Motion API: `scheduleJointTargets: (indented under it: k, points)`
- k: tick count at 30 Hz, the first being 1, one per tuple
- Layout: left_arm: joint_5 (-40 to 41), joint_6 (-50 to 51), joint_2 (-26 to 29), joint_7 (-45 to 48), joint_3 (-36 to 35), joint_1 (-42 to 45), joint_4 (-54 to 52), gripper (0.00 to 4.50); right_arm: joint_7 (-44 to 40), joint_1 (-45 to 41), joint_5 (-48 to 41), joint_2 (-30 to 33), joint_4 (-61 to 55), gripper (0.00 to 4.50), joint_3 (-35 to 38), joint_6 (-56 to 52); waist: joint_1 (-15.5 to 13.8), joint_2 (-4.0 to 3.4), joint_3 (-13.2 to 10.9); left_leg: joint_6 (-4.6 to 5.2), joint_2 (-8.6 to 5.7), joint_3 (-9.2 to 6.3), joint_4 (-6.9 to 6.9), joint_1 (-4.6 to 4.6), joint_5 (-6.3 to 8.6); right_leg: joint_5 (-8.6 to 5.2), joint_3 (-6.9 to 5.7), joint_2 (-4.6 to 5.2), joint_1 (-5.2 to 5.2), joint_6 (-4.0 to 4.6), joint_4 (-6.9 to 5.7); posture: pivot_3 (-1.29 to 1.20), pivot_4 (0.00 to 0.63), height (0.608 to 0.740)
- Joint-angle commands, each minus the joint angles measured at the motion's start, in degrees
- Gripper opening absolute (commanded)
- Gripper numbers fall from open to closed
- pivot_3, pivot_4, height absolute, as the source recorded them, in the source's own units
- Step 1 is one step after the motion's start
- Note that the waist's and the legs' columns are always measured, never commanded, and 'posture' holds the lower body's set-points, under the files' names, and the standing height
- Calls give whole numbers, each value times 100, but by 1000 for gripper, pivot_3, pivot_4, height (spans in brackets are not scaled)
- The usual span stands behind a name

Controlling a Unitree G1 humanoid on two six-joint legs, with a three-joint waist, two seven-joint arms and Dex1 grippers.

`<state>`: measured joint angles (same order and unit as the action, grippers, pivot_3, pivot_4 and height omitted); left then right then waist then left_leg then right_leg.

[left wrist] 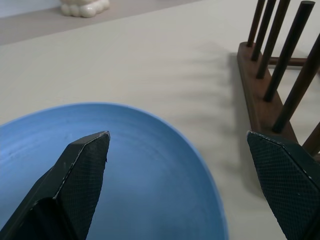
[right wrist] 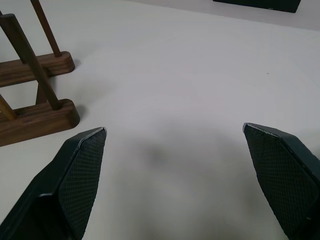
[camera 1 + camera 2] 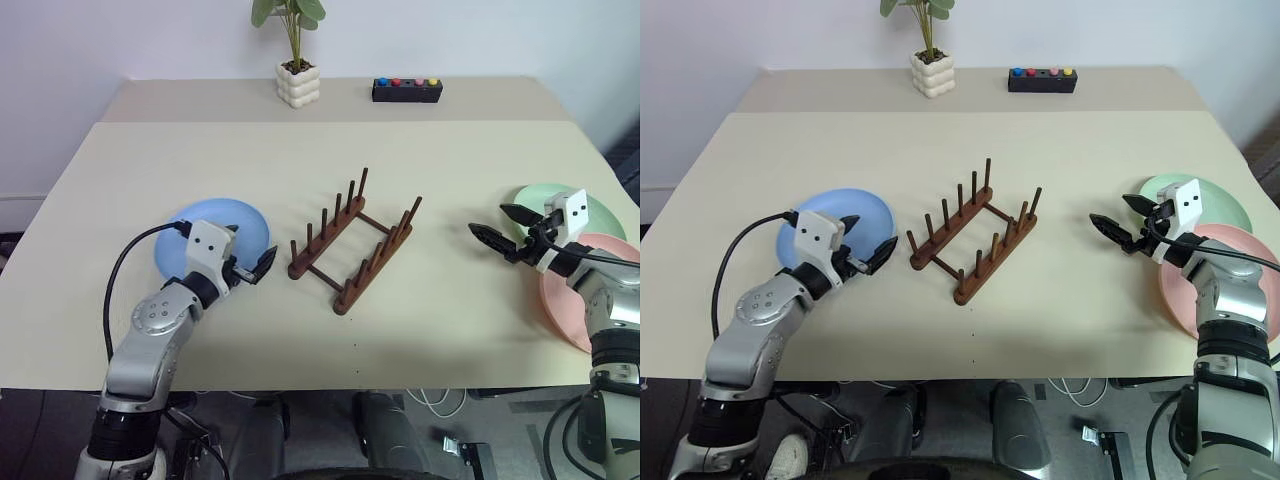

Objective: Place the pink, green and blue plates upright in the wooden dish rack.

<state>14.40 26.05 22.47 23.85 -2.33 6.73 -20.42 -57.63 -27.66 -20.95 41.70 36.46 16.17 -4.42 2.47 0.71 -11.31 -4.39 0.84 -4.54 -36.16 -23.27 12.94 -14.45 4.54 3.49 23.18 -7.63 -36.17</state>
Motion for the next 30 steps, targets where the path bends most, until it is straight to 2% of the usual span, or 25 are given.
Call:
scheduleJointTargets:
  k: [1, 15, 20, 26, 29, 30]
  points:
    - [37, -22, 30, 69, 12, 110, -147, 4500, -24, -51, -45, 177, 7, 4474, 188, 109, -1, 0, 0, 0, 0, 0, 0, 0, 0, 0, 0, 0, 0, 0, 0, 0, 150, 730]
    - [66, -46, 323, 317, -112, -26, -237, 4500, -112, 77, -102, 144, -237, 4474, 159, 17, 2, 0, 0, 0, 0, 0, 0, 0, 0, 0, 0, 0, 0, 0, -1, 0, 150, 730]
    - [287, -7, 673, 878, -94, -224, -320, 4500, -68, 362, -188, 58, -742, 4474, 191, -67, 2, 0, 0, 0, 0, 0, 1, 0, 0, 0, 0, 0, 0, 0, -1, 0, 150, 730]
    - [949, 436, 1367, 2084, 316, -521, -826, 4500, -83, 1098, -375, -29, -1720, 4474, 146, -414, -9, -1, 0, 0, 1, 1, 2, -1, 0, -3, 0, 1, 1, 4, 0, 0, 150, 730]
    - [1164, 707, 1363, 2378, 785, -304, -933, 4500, -233, 1534, -577, 72, -2405, 4474, 155, -740, -25, -3, 1, 0, 0, 1, -2, -1, 0, -12, 2, 2, -1, 21, -1, 0, 150, 730]
    - [989, 723, 1383, 2431, 1086, -201, -880, 4500, -194, 1659, -597, 69, -2622, 4474, 166, -808, -21, -3, 1, 0, 0, 1, -5, -1, 0, -13, 1, 2, -2, 21, -1, 0, 150, 730]
